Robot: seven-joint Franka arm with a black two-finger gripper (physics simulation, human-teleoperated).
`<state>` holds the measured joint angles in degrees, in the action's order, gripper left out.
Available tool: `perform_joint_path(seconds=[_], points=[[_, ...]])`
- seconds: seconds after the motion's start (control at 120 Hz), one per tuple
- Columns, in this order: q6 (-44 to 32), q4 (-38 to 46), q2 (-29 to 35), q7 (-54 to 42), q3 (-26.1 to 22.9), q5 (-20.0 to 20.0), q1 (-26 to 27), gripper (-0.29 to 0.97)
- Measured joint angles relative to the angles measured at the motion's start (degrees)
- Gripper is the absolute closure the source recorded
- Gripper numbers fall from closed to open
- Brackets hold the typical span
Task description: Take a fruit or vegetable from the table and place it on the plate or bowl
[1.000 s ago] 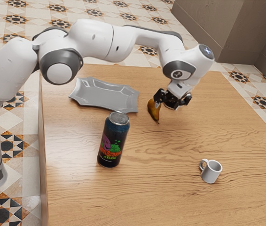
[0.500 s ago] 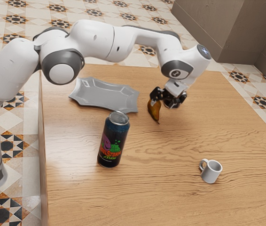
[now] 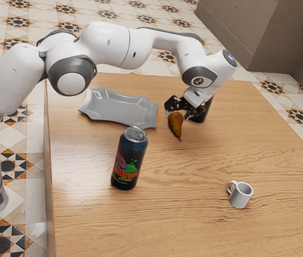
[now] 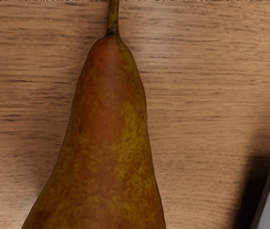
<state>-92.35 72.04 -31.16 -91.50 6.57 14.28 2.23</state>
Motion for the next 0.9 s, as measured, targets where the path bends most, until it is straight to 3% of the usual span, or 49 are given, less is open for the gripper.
perform_joint_path(seconds=[0.533,0.708,0.9], points=[[0.0,0.0,-0.9,-0.2,-0.5,-0.7,-0.1,0.0],[-0.1,0.0,-1.0,-0.4,-0.5,-0.8,-0.5,0.28],[-0.4,-0.1,-1.9,-0.8,-0.5,-0.8,-1.0,0.39]])
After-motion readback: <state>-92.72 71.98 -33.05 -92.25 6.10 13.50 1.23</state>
